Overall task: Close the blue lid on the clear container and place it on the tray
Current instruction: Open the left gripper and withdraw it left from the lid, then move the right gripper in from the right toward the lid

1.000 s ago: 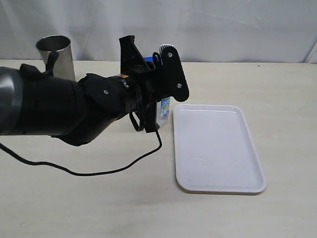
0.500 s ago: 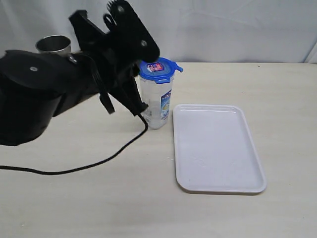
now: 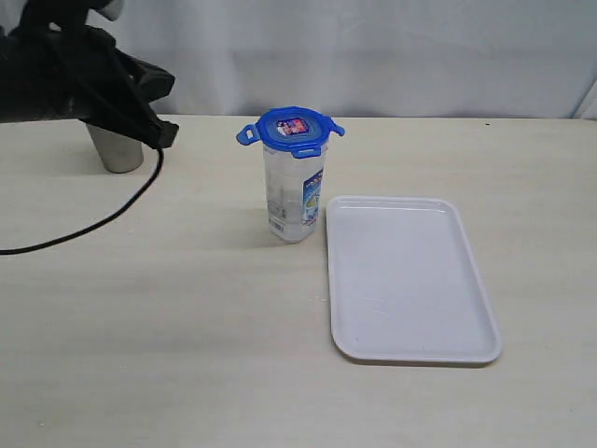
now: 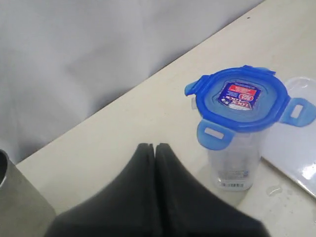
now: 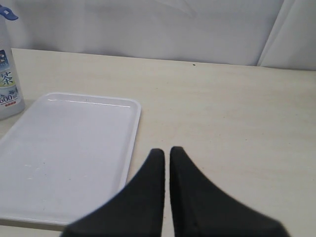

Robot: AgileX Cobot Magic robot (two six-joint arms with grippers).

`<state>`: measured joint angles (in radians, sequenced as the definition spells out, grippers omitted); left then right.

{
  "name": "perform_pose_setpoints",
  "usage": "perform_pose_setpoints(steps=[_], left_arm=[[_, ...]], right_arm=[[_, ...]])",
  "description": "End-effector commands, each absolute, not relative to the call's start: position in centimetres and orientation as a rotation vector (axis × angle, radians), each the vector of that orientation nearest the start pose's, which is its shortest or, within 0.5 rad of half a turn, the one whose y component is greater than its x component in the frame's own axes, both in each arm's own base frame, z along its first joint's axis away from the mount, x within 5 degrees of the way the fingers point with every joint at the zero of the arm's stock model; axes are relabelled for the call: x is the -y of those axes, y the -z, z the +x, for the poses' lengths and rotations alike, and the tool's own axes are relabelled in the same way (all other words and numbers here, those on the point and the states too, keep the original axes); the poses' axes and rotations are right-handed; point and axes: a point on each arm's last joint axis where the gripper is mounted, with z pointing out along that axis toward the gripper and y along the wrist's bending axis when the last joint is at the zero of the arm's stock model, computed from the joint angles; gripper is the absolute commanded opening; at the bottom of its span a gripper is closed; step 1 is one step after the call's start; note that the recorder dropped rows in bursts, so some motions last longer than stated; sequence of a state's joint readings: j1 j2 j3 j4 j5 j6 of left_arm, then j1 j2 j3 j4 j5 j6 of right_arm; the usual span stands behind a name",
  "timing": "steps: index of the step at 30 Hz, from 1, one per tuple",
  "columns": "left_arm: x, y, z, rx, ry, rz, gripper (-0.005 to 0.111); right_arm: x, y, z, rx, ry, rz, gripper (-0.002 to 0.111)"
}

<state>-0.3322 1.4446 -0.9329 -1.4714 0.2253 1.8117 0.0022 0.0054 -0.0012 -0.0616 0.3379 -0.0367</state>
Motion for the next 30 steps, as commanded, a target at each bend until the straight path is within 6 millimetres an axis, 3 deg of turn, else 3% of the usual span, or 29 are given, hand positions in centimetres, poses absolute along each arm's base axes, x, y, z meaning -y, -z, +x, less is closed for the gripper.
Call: perform_pose_setpoints(steps=[1, 4, 13, 19, 30], left_arm=[[11.3, -29.0, 30.1, -1.654, 0.472, 0.899, 0.000], [10.8, -28.2, 30.9, -1.609, 0.600, 0.917, 0.000], [10.0, -21.9, 35.7, -1.764, 0.639, 0.954, 0.000], [10.7, -21.9, 37.2, -1.690, 0.734, 0.979, 0.000], [10.9, -22.0, 37.0, -1.666, 0.770, 0.991, 0.000]], right_arm=[[0.2, -18.3, 5.4, -1.821, 0.082, -0.074, 0.004], [0.2, -18.3, 5.4, -1.821, 0.082, -0.074, 0.004], [0.2, -18.3, 5.4, -1.821, 0.082, -0.074, 0.004], [0.2, -18.3, 5.4, -1.821, 0.082, -0.074, 0.004], [0.1, -18.6, 5.4, -1.784, 0.082, -0.074, 0.004]])
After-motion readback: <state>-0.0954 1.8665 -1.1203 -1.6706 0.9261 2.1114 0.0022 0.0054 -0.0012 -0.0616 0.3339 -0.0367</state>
